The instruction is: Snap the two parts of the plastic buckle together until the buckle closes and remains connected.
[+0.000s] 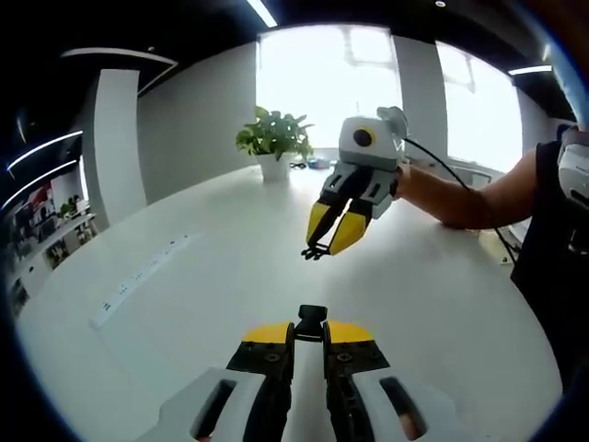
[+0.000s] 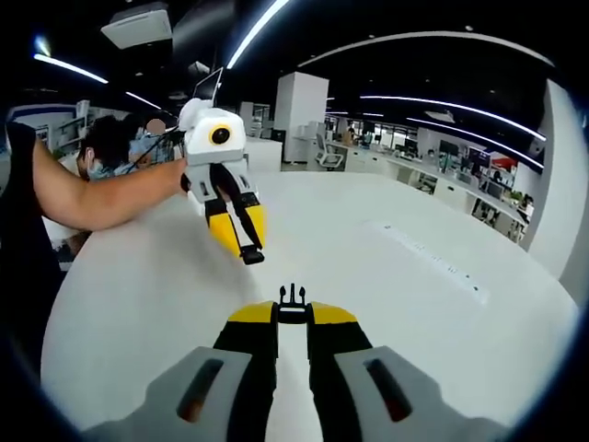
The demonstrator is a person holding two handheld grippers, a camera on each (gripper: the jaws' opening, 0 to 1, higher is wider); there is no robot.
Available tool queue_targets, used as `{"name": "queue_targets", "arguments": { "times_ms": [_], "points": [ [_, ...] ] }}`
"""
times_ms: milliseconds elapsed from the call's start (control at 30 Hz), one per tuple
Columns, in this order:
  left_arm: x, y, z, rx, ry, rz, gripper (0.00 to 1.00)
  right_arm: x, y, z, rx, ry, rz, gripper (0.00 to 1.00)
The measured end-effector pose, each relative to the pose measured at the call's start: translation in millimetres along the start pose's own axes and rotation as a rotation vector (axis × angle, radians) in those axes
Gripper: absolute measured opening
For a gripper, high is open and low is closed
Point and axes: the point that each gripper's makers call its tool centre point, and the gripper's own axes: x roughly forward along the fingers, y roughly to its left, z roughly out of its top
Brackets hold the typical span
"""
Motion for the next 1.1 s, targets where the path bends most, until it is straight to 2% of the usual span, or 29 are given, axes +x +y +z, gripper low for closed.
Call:
{"name": "queue_targets", "arguments": {
  "times_ms": [433, 667, 1100],
  "points": [
    [-2, -8.6, 4.1, 0.005, -0.008, -0.007, 0.1, -6, 7, -0.8, 0.0, -0.002, 0.002, 0.11],
    [-3, -15.5, 2.3, 0.005, -0.002, -0.012, 0.1, -8, 14, -0.8, -0.024, -0.003, 0.007, 0.11],
    [-6, -25.1, 0.6, 0.008, 0.005, -0.007, 0.1, -14, 25, -3.9, -0.017, 0.007, 0.036, 0.11]
  ]
}}
